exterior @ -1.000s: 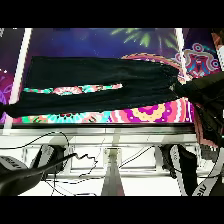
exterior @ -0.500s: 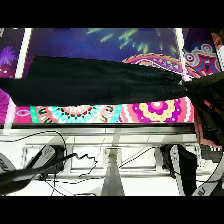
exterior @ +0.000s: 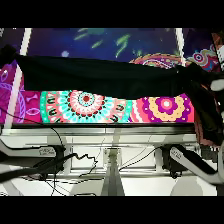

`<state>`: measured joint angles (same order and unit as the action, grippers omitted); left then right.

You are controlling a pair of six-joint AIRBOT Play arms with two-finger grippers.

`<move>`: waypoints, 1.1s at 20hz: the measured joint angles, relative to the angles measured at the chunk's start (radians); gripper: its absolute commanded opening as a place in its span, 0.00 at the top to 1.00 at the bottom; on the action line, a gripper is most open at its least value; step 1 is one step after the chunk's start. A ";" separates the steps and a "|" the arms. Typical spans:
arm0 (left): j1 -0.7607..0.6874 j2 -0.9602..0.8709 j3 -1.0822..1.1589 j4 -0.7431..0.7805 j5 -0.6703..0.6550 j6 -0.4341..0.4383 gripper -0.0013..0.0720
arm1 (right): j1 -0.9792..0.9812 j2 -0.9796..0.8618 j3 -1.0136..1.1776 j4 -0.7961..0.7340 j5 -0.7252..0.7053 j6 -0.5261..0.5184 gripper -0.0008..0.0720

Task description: Fold the clothes and pants, and hang the long-sleeved shirts on hangers.

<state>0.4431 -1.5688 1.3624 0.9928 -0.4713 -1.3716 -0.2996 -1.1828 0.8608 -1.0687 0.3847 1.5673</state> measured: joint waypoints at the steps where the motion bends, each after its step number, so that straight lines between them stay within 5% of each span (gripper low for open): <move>1: -0.016 -0.036 0.028 0.000 0.014 -0.018 0.96 | 0.011 -0.071 0.049 0.002 -0.008 0.024 0.96; 2: -0.029 -0.064 0.049 0.000 0.030 -0.029 0.89 | 0.018 -0.129 0.093 0.004 -0.012 0.043 0.93; 3: -0.040 -0.087 0.065 0.000 0.042 -0.037 0.74 | 0.024 -0.182 0.138 0.008 -0.012 0.058 0.60; 4: -0.048 -0.103 0.078 0.001 0.056 -0.043 0.17 | 0.027 -0.222 0.173 0.010 -0.013 0.068 0.13; 5: -0.053 -0.112 0.085 0.001 0.063 -0.046 0.02 | 0.030 -0.251 0.204 0.011 -0.020 0.075 0.04; 10: -0.024 -0.097 0.104 0.007 -0.004 -0.054 0.05 | 0.036 -0.292 0.288 -0.023 -0.012 0.093 0.04; 12: 0.016 -0.083 0.106 0.021 -0.109 -0.066 0.19 | 0.037 -0.288 0.301 -0.045 0.014 0.093 0.04; 17: 0.133 -0.064 0.047 0.057 -0.431 -0.106 0.19 | 0.037 -0.284 0.311 -0.086 0.098 0.090 0.04; 22: 0.149 -0.044 -0.141 -0.023 -0.455 -0.119 0.19 | 0.037 -0.283 0.314 -0.095 0.154 0.045 0.04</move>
<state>0.5919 -1.6131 1.2217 0.9695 -0.9260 -1.4902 -0.2626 -1.4658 1.1744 -1.1633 0.5392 1.6123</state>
